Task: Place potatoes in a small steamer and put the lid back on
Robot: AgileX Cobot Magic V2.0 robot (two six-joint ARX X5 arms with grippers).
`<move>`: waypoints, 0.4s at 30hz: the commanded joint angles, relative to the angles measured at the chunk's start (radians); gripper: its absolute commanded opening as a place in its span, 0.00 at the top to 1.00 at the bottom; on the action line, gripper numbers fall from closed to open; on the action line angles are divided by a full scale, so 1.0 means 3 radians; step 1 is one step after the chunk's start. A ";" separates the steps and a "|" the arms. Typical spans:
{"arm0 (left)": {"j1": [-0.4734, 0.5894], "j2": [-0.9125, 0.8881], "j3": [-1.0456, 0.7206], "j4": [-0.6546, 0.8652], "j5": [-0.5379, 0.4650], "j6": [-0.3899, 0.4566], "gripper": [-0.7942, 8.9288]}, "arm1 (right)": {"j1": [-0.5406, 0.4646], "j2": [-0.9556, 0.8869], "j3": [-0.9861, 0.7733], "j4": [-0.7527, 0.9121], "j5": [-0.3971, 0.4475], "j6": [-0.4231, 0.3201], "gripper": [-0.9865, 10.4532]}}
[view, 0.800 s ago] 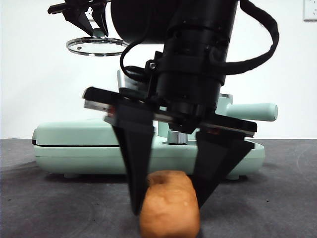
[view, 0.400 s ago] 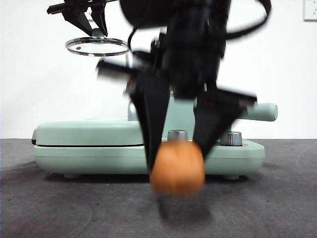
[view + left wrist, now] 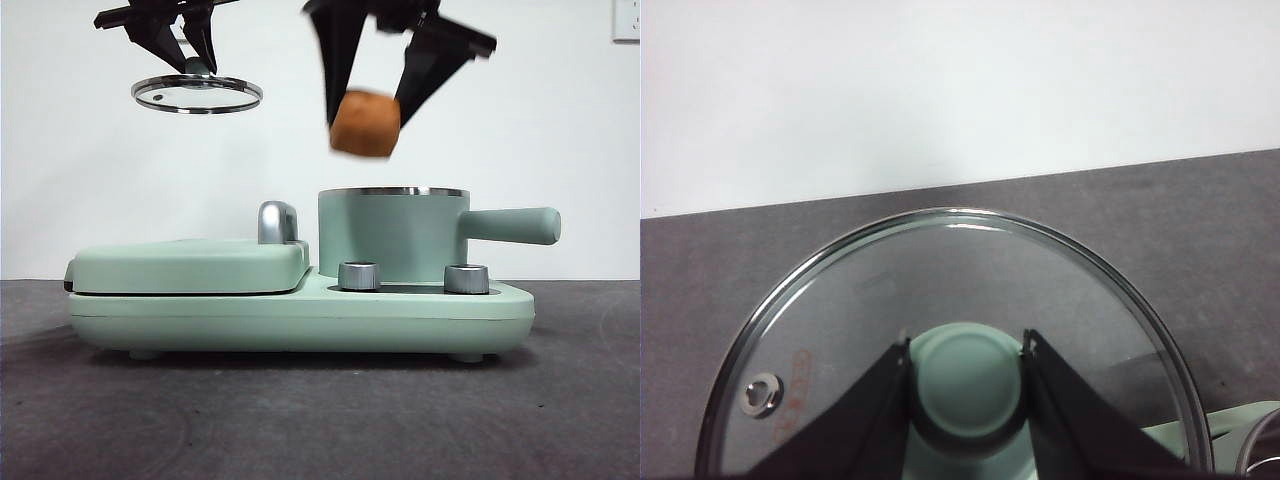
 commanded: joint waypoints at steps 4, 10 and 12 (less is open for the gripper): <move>-0.0006 -0.0045 0.0141 0.0031 0.0004 -0.0004 0.90 | -0.0367 0.0481 0.0746 -0.0126 0.0013 -0.0373 0.71; -0.0006 -0.0045 0.0141 0.0027 0.0004 -0.0004 0.90 | -0.0596 0.0996 0.1300 -0.0300 0.0000 -0.0524 0.71; -0.0006 -0.0045 0.0141 0.0027 0.0004 -0.0004 0.90 | -0.0633 0.1129 0.1385 -0.0298 -0.0010 -0.0557 0.71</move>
